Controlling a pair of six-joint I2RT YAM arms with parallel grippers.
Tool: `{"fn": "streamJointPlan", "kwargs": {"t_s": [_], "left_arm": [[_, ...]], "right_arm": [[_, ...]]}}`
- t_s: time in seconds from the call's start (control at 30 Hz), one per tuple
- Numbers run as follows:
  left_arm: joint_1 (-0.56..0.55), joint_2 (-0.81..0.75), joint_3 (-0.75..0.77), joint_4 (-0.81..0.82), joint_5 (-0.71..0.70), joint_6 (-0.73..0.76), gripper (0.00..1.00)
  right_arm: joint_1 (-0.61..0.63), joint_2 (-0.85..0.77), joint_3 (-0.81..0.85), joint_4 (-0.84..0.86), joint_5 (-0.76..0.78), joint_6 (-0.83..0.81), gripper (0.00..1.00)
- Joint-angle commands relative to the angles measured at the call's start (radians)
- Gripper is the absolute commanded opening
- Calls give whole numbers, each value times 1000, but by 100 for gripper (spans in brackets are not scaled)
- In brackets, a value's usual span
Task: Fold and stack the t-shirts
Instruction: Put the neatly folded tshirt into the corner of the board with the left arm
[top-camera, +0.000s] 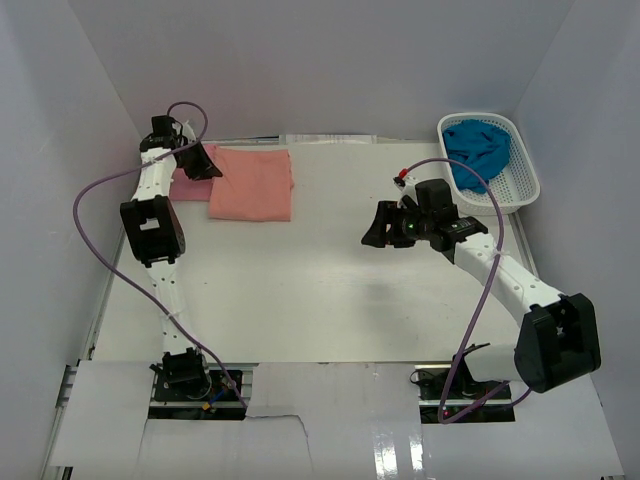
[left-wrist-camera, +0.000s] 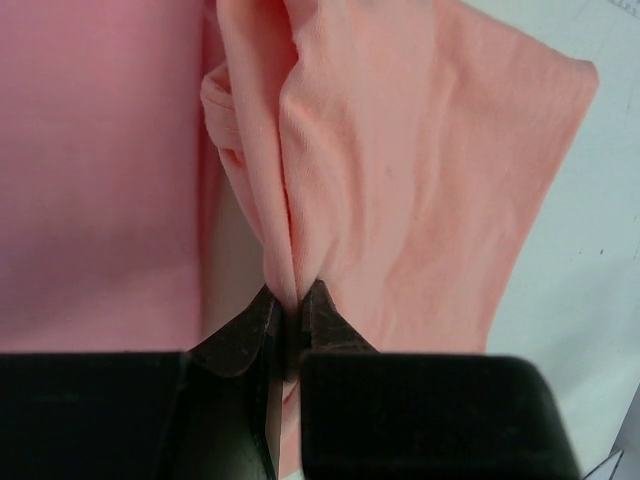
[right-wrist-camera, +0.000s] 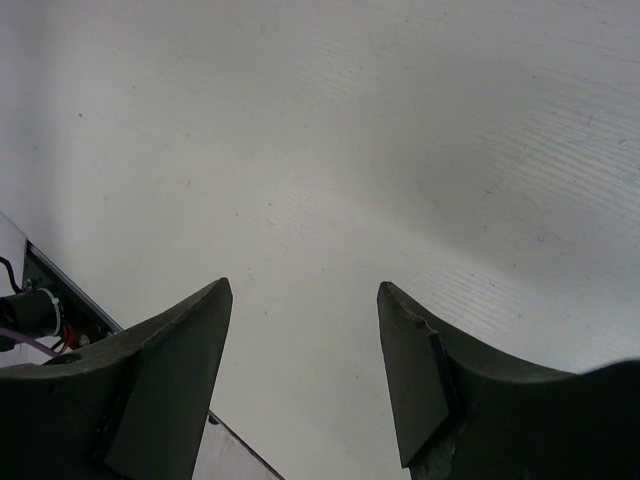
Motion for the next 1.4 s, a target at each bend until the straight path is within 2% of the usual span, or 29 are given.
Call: {"fn": "streamJointPlan", "kwargs": {"t_s": [0.0, 0.4, 0.63, 0.77, 1.03, 1.2, 1.37], "left_arm": [[1, -89, 57, 29, 36, 15, 0], [75, -170, 94, 125, 29, -28, 0], [182, -215, 39, 220, 12, -74, 0], [213, -189, 86, 226, 33, -85, 0], [242, -66, 108, 279, -134, -30, 0], [250, -58, 39, 361, -200, -22, 0], [260, -48, 59, 356, -263, -8, 0]], "right_arm": [[-2, 4, 36, 15, -33, -22, 66], [0, 99, 53, 21, -86, -18, 66], [2, 95, 58, -4, -87, -18, 65], [2, 93, 72, -33, -78, -27, 65], [2, 101, 78, -42, -102, -30, 65], [2, 121, 81, -33, -115, -30, 65], [8, 171, 113, -31, -141, -30, 65]]}}
